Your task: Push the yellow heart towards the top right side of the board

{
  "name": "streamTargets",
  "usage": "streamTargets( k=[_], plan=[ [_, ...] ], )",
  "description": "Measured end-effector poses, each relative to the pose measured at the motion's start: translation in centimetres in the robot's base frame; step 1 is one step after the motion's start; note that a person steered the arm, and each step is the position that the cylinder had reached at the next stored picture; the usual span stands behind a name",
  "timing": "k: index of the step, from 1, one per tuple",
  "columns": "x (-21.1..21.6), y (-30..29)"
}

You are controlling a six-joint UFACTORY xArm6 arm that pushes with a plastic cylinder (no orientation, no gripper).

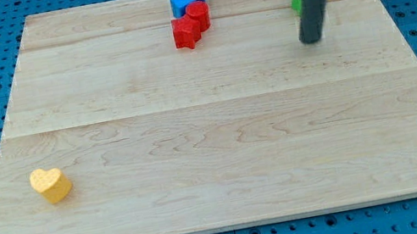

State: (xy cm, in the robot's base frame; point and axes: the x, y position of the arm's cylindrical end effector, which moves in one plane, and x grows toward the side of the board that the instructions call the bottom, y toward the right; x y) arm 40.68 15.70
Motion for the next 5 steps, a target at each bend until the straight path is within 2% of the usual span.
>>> streamTargets(
  k=[1,2,3,4,5],
  plan=[
    [8.2,-7.5],
    [14.8,-19.8],
    [17.5,-30.7],
    [16.5,-38.4],
    [12.5,-38.5]
  ],
)
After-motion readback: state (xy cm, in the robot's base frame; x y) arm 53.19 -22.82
